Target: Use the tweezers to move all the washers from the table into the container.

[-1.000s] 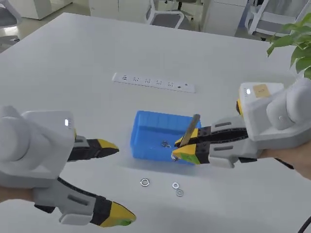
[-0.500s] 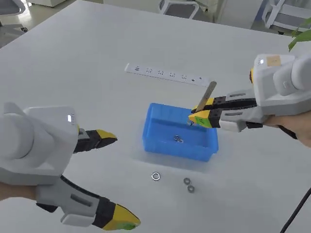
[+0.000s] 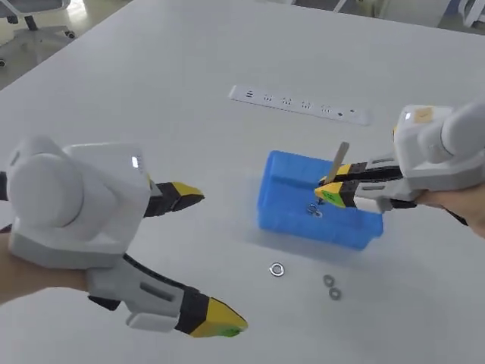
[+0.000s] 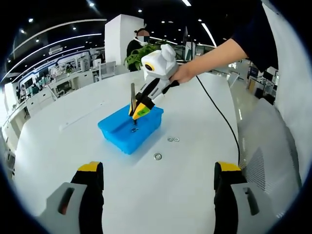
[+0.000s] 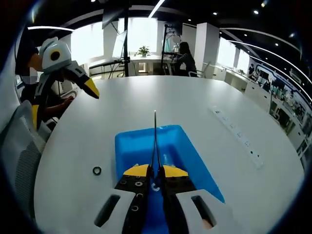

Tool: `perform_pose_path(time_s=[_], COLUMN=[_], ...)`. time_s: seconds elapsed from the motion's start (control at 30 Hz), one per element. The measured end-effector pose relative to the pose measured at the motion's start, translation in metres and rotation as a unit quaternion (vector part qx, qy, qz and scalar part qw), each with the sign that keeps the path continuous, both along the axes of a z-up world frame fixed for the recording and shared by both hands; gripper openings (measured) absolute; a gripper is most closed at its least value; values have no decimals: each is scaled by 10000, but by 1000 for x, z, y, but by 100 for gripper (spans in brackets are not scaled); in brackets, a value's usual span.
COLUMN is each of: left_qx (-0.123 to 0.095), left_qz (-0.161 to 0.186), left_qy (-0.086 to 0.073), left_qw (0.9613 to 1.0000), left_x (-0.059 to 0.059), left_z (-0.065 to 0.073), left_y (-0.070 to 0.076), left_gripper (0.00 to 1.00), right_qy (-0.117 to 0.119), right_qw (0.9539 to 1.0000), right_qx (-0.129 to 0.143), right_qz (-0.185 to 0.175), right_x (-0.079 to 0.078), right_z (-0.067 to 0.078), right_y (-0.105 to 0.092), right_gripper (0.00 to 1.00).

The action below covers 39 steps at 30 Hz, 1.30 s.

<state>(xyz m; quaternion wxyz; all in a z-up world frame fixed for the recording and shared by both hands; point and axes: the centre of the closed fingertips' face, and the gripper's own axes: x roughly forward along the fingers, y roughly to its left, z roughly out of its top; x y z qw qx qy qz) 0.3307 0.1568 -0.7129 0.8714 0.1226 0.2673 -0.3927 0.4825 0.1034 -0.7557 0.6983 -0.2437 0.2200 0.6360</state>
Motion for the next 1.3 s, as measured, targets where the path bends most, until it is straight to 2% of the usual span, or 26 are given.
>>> perform_pose_path(time_s=[0.2,0.47,0.6,0.87,0.97,1.07,1.13,1.2,1.3], left_qx=[-35,-63,19,-22,-26,-126,-153,-193,-244], left_qz=[82,61,68,77,98,200,261,293,198], left_qy=[27,32,-12,4,-4,8,-59,-95,-259], left_qw=[10000,10000,10000,10000,9999,9997,9995,9993,9992], left_x=[1,2,3,2,4,13,22,33,55], left_z=[-2,0,0,1,2,4,7,10,21], left_y=[2,-6,-4,-4,-3,-1,1,1,-5], left_gripper=[99,99,99,99,99,99,99,99,98], right_qy=[40,84,84,141,51,21,2,-9,-18], right_qw=[9999,9999,9998,9997,9997,9998,9999,9999,9999], right_qx=[-105,-115,-188,-213,-223,-176,-142,-95,-38], right_qz=[89,93,58,42,65,63,83,95,124], right_x=[-5,-4,-3,-5,-5,-4,-4,-4,-4], right_z=[-8,-8,-10,-11,-7,-2,3,7,11], right_y=[-1,0,-1,-2,-2,-2,-1,-1,0], right_gripper=[9,10,10,10,10,9,9,9,8])
